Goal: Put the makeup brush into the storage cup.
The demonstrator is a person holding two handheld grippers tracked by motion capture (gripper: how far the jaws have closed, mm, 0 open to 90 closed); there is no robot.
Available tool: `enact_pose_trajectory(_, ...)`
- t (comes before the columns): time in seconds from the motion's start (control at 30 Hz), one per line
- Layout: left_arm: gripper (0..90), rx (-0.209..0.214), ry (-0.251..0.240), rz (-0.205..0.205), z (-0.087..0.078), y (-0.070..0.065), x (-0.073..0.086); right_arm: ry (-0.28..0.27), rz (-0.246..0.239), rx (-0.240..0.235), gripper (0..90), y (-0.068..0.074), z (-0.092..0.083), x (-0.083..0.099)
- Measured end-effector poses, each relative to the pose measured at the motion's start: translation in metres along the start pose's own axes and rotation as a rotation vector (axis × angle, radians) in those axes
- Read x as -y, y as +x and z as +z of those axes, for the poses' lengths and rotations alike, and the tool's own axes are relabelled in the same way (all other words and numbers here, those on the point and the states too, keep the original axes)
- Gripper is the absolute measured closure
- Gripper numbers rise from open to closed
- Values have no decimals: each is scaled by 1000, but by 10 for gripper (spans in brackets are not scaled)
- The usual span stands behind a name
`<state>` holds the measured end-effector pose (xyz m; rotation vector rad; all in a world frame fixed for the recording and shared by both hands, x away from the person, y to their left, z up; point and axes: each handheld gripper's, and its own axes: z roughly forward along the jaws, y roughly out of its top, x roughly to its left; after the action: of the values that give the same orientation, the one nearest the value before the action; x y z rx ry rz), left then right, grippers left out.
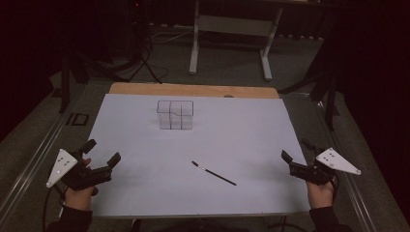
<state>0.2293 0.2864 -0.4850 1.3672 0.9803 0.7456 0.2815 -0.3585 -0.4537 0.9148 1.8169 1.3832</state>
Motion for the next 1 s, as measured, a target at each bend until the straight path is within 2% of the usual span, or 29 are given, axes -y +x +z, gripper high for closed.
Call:
enact_pose_trajectory(0.07,2,3,-7,-8,0,0,-1,14,2,10,141,-1,-1,0)
enact_pose_trajectory(0.13,2,28,-21,-20,0,0,-1,17,46,-8,141,-3,-1,0)
enact_pose_trajectory(0.2,2,39,-23,-16,1,-2,-2,22,58,-13,141,-3,-1,-1)
enact_pose_trajectory(0.37,2,54,-12,-1,4,-5,-3,22,43,-10,136,-4,-3,-4)
enact_pose_trajectory(0.6,2,48,-11,0,4,-5,-5,52,16,-49,130,-3,-3,-11)
enact_pose_trajectory(0.7,2,44,-16,-3,3,-5,-6,53,41,-64,132,-2,-1,-22)
enact_pose_trajectory(0.77,2,43,-15,-3,3,-5,-6,31,61,-101,133,-1,1,-36)
enact_pose_trajectory(0.83,2,44,-15,-3,3,-5,-7,27,65,-111,133,-1,2,-41)
enact_pose_trajectory(0.87,2,47,-18,-1,3,-5,-7,18,62,-132,132,0,5,-50)
enact_pose_trajectory(1.0,2,48,-18,0,2,-5,-8,17,50,-180,133,3,15,-65)
